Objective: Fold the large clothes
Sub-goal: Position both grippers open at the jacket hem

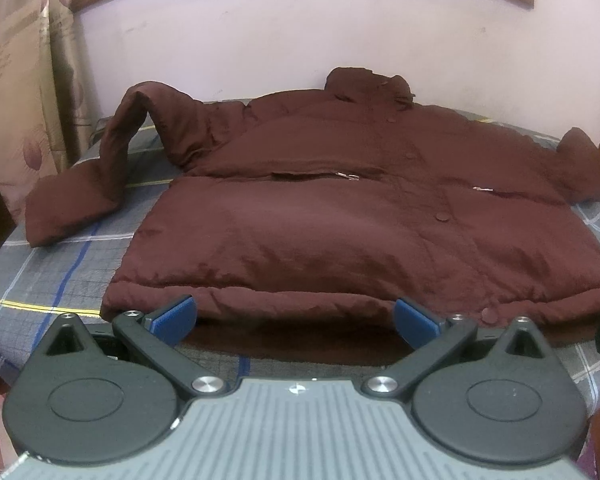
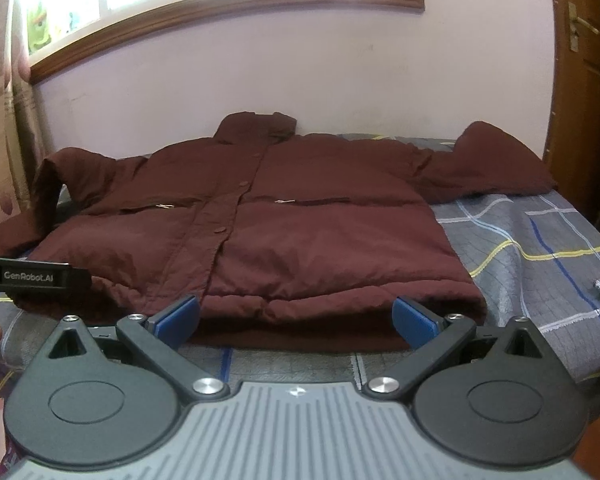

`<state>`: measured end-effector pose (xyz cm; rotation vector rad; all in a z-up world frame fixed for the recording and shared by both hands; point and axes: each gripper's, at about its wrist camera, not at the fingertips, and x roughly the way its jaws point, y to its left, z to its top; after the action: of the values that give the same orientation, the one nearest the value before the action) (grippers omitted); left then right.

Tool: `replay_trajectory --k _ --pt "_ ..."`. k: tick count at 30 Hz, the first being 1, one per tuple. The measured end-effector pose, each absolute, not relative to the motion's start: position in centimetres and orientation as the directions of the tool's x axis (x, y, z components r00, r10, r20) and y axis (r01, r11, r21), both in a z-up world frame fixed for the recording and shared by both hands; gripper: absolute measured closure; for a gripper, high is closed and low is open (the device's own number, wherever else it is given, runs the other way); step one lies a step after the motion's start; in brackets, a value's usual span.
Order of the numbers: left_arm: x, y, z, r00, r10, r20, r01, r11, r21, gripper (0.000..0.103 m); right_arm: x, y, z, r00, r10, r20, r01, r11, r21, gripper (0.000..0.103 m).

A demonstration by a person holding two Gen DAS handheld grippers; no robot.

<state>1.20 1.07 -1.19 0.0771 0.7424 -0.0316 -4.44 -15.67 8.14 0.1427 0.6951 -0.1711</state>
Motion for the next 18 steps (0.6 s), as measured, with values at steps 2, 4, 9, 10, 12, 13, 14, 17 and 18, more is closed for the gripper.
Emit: replay_trajectory --k 2,4,9,10,12,13,14,17,18 --pt "1.3 1.2 -1.2 0.737 0.0 -0.676 0.054 0.997 0.059 0.0 -4.4 -15.6 8.2 0.759 -0.098 -0.644 0.192 0.978 0.077 0.0" --pt "1.4 1.3 -1.2 0.737 -0.001 -0.675 0.055 0.997 0.059 0.0 -4.3 -15.5 8.2 0.758 -0.096 -0.645 0.188 0.979 0.075 0.0" --pt "1.7 1.5 -1.3 0.736 -0.003 -0.677 0.054 0.997 0.055 0.0 -3.6 -15.5 8.2 0.742 -0.088 -0.665 0.188 0.979 0.08 0.0" --pt "1.8 1.6 -1.3 0.734 -0.004 -0.679 0.054 0.997 0.053 0.0 -3.4 -15.5 8.2 0.736 -0.087 -0.671 0.189 0.979 0.08 0.0" --pt "2.0 1.7 -1.3 0.733 -0.009 -0.68 0.057 0.997 0.049 0.0 -3.2 -15.4 8.1 0.729 -0.081 -0.68 0.186 0.979 0.083 0.0" --pt "2.1 1.7 -1.3 0.732 -0.008 -0.681 0.058 0.997 0.05 0.0 -3.1 -15.4 8.1 0.728 -0.078 -0.681 0.185 0.979 0.085 0.0" --pt "2.1 1.7 -1.4 0.732 -0.007 -0.681 0.056 0.997 0.05 0.0 -2.9 -15.3 8.1 0.727 -0.076 -0.682 0.183 0.979 0.087 0.0" --pt "2.2 1.8 -1.4 0.732 -0.007 -0.681 0.053 0.997 0.047 0.0 -2.5 -15.2 8.2 0.727 -0.067 -0.683 0.174 0.981 0.089 0.0" --pt "2.3 1.9 -1.4 0.731 -0.007 -0.682 0.05 0.998 0.044 0.0 -2.4 -15.1 8.2 0.726 -0.066 -0.684 0.173 0.981 0.089 0.0"
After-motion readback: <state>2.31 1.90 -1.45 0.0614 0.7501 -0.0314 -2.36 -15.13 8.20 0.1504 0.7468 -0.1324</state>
